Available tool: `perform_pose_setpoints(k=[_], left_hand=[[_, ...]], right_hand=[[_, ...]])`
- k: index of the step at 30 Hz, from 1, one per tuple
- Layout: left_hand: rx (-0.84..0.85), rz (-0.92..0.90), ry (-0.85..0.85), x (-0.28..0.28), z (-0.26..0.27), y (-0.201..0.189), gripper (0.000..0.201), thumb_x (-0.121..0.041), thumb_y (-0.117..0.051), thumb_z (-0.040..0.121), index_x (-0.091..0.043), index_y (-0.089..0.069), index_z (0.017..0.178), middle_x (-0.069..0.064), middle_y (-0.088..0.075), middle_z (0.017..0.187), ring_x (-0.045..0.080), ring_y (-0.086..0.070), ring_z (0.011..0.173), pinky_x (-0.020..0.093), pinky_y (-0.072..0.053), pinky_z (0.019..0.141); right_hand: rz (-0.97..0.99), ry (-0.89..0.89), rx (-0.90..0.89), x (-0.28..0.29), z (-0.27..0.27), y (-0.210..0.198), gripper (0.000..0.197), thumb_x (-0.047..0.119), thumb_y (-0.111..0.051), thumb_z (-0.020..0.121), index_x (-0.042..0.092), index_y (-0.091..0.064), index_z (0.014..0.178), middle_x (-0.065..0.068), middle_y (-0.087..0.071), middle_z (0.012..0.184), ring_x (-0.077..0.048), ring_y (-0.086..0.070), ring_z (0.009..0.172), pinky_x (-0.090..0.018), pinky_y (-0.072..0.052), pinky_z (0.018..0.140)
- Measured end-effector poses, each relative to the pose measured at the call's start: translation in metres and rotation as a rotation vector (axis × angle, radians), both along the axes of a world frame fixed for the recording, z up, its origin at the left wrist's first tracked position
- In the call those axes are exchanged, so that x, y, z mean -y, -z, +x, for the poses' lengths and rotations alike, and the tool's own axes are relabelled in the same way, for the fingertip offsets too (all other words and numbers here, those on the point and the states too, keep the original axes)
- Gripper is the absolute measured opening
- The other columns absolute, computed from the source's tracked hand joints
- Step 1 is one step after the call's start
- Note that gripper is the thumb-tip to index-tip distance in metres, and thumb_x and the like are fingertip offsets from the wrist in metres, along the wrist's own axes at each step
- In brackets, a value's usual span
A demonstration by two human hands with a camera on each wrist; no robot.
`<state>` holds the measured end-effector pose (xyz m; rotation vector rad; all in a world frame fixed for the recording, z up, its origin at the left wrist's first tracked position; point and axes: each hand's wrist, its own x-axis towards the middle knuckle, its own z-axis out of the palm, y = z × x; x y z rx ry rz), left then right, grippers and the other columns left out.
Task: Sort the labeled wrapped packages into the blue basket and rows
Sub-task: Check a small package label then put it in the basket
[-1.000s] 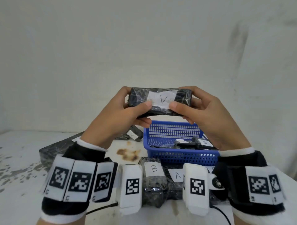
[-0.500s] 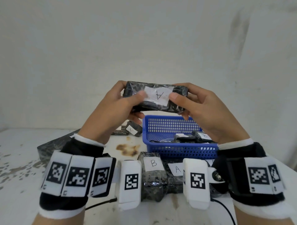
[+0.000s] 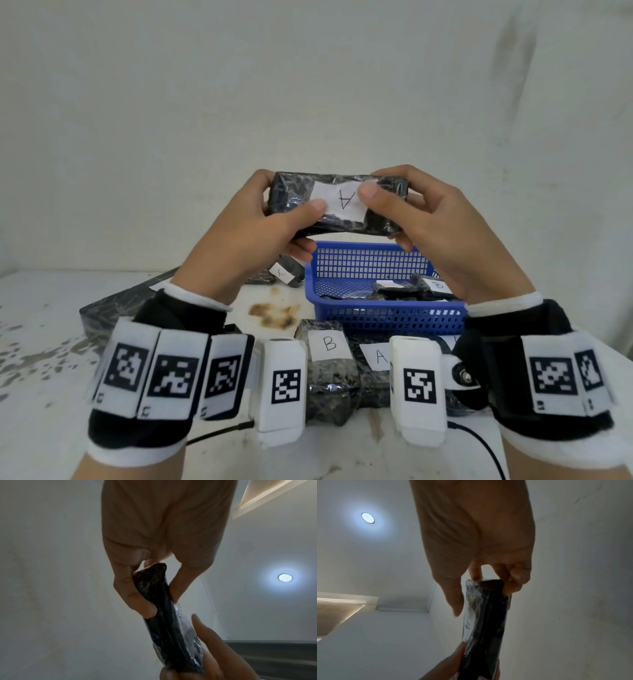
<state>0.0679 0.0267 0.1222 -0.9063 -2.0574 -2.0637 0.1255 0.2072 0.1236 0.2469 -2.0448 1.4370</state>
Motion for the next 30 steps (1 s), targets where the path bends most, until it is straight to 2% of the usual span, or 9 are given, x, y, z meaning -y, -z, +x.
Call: perform_pose_setpoints(k=[3, 6, 11, 16, 20, 22, 24, 27, 30], left_hand=[[-0.004, -0.01, -0.033, -0.0018, -0.0001, 0.0005, 0.033, -0.025, -0.068, 0.088, -0.008, -0.053, 0.111, 0.004, -0.069, 0.079, 0.018, -0.063, 0.055, 0.034, -0.056, 0.058], [-0.047, -0.045, -0.071, -0.0031, 0.0002, 0.0009, 0.027, -0.026, -0.066, 0.089, -0.012, -0.052, 0.107, -0.001, -0.066, 0.075, 0.012, -0.062, 0.051, 0.025, -0.045, 0.042], [-0.065, -0.069, -0.098, -0.0047, 0.0029, 0.0014, 0.026, -0.034, -0.062, 0.092, -0.014, -0.052, 0.107, -0.001, -0.061, 0.073, 0.008, -0.055, 0.043, 0.017, -0.036, 0.034], [-0.085, -0.065, -0.114, -0.0046, 0.0011, 0.0019, 0.019, -0.036, -0.056, 0.095, -0.018, -0.051, 0.099, 0.0, -0.061, 0.074, 0.008, -0.054, 0.043, 0.016, -0.035, 0.033], [-0.024, -0.058, -0.079, -0.0037, 0.0023, -0.0001, 0.026, -0.051, -0.049, 0.094, -0.026, -0.05, 0.098, -0.006, -0.067, 0.084, 0.016, -0.069, 0.055, 0.02, -0.038, 0.036], [0.005, -0.046, -0.073, -0.004, 0.0018, -0.0004, 0.027, -0.049, -0.053, 0.093, -0.027, -0.048, 0.108, -0.005, -0.068, 0.087, 0.019, -0.071, 0.059, 0.022, -0.041, 0.038], [0.034, 0.051, -0.062, -0.004, 0.0, -0.0008, 0.033, -0.034, -0.063, 0.091, -0.019, -0.048, 0.115, 0.001, -0.068, 0.091, 0.016, -0.07, 0.066, 0.028, -0.048, 0.047], [0.026, 0.17, -0.065, -0.0025, -0.0041, -0.0021, 0.049, -0.022, -0.076, 0.071, -0.011, -0.054, 0.113, 0.003, -0.067, 0.091, 0.015, -0.069, 0.077, 0.035, -0.056, 0.068], [0.044, 0.177, -0.017, -0.0017, -0.0061, -0.0025, 0.04, -0.023, -0.071, 0.066, -0.016, -0.055, 0.103, 0.002, -0.066, 0.092, 0.017, -0.069, 0.083, 0.036, -0.056, 0.084]], right_hand=[[0.0, -0.039, -0.005, 0.0001, -0.0002, 0.0013, 0.022, 0.021, -0.078, 0.082, 0.019, -0.069, 0.102, 0.005, -0.071, 0.08, 0.0, -0.059, 0.052, -0.008, -0.041, 0.051], [-0.02, -0.036, -0.004, 0.0013, -0.0019, 0.0012, 0.026, 0.027, -0.082, 0.076, 0.021, -0.069, 0.098, 0.005, -0.074, 0.08, -0.003, -0.065, 0.062, -0.009, -0.043, 0.054], [-0.058, 0.003, -0.022, 0.0051, -0.0046, 0.0024, 0.02, 0.032, -0.081, 0.078, 0.023, -0.068, 0.09, 0.007, -0.071, 0.071, -0.006, -0.064, 0.06, -0.012, -0.043, 0.052], [-0.052, 0.006, -0.04, 0.0068, -0.0018, 0.001, 0.017, 0.039, -0.074, 0.08, 0.025, -0.069, 0.087, 0.004, -0.07, 0.076, -0.001, -0.059, 0.057, -0.011, -0.041, 0.053], [0.015, -0.012, -0.061, 0.0054, 0.0001, 0.001, 0.013, 0.035, -0.073, 0.083, 0.031, -0.07, 0.095, 0.004, -0.07, 0.087, -0.008, -0.064, 0.074, -0.016, -0.05, 0.067], [-0.006, -0.038, -0.063, 0.0031, -0.0018, 0.0011, 0.036, 0.031, -0.075, 0.084, 0.036, -0.064, 0.118, 0.004, -0.073, 0.097, -0.017, -0.072, 0.09, -0.026, -0.056, 0.086], [-0.045, -0.062, -0.042, 0.0004, -0.0047, 0.0009, 0.055, 0.036, -0.079, 0.082, 0.038, -0.055, 0.132, 0.001, -0.075, 0.106, -0.019, -0.072, 0.1, -0.036, -0.053, 0.099], [-0.083, -0.097, -0.002, -0.0016, -0.0082, 0.0015, 0.044, 0.031, -0.074, 0.083, 0.029, -0.064, 0.126, -0.005, -0.076, 0.107, -0.025, -0.071, 0.103, -0.048, -0.049, 0.105], [-0.074, -0.075, -0.031, -0.0011, -0.007, 0.0023, 0.033, 0.025, -0.073, 0.08, 0.028, -0.072, 0.113, -0.004, -0.075, 0.108, -0.029, -0.07, 0.103, -0.048, -0.05, 0.104]])
